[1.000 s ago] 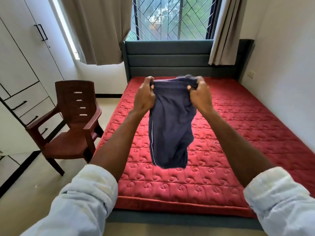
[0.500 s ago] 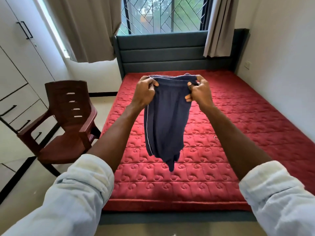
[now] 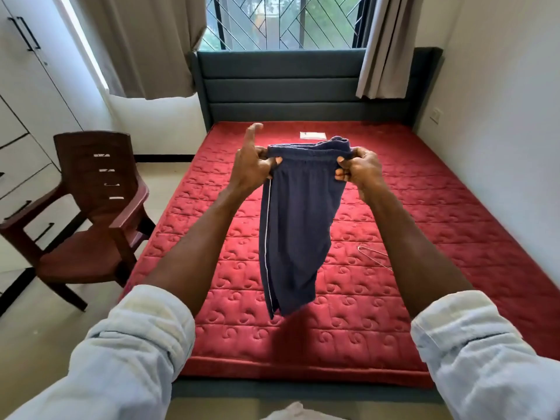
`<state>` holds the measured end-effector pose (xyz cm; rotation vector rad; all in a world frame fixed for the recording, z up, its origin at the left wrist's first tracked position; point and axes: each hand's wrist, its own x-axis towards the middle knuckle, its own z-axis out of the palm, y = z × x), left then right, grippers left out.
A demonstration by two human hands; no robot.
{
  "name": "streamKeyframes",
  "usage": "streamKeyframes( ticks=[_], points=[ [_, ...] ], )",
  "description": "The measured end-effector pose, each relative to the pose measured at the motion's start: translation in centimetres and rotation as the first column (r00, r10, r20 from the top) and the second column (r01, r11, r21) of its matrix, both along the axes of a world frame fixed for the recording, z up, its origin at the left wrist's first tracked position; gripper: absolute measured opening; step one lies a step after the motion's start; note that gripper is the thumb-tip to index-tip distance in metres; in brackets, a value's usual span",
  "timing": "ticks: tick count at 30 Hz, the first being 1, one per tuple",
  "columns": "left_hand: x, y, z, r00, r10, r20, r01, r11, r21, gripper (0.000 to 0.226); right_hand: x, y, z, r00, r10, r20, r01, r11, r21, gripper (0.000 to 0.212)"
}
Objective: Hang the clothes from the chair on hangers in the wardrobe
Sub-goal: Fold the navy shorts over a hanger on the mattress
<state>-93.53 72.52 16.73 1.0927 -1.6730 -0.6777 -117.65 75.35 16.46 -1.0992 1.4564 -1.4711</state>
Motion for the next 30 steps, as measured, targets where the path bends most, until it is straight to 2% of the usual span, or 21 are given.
streamKeyframes(
  ticks=[2,4,6,7,12,15,17,19,22,25,30],
  points=[
    [-2.3,-0.3,-0.2,0.996,-0.05,0.079,0.044,0.996,0.079,0.064,-2.4,0.0,-0.3,0.999,-0.039,-0.002,0.039,0.999,0.0,0.025],
    [-4.9,-0.5,-0.6,0.985,-0.096,0.142,0.081,0.99,0.112,0.06,-5.0,0.0,-0.2,0.997,-0.05,-0.059,0.048,0.998,-0.039,0.045],
    [-7.0,-0.4,-0.6,0.981,-0.128,0.149,0.112,0.988,0.11,0.055,-7.0,-0.2,0.4,0.986,-0.001,-0.165,-0.014,0.996,-0.094,0.065],
    [-7.7,-0.2,-0.6,0.982,-0.13,0.139,0.114,0.987,0.113,0.051,-7.8,-0.5,0.8,0.974,0.03,-0.223,-0.058,0.991,-0.118,0.067],
    [-8.3,-0.6,-1.5,0.994,-0.11,-0.013,0.109,0.966,0.234,0.027,-10.1,-3.4,1.8,0.87,0.095,-0.484,-0.166,0.981,-0.106,0.039],
    [-7.2,-1.0,-3.8,0.993,-0.103,-0.062,0.118,0.934,0.337,0.019,-8.5,-6.5,1.3,0.775,0.156,-0.612,-0.163,0.986,0.045,0.04],
    [-5.7,-1.0,-6.1,0.997,-0.042,-0.071,0.066,0.919,0.388,0.014,-6.2,-8.5,0.1,0.725,0.244,-0.644,-0.17,0.97,0.176,0.041],
    [-3.2,-1.2,-9.7,0.998,0.042,-0.04,-0.02,0.899,0.438,0.012,-2.7,-10.7,-2.6,0.68,0.364,-0.637,-0.207,0.928,0.31,0.037],
    [1.9,-0.9,-16.7,0.992,0.125,-0.025,-0.091,0.829,0.551,0.011,3.8,-13.6,-9.5,0.58,0.545,-0.606,-0.271,0.83,0.487,0.018],
    [8.7,-0.9,-26.2,0.975,0.22,0.02,-0.173,0.707,0.685,0.012,12.8,-16.1,-18.7,0.501,0.689,-0.524,-0.317,0.71,0.629,0.012],
    [19.2,0.2,-37.5,0.926,0.313,0.211,-0.354,0.524,0.775,0.016,26.2,-17.4,-32.6,0.443,0.746,-0.498,-0.356,0.656,0.665,0.011]
  ],
)
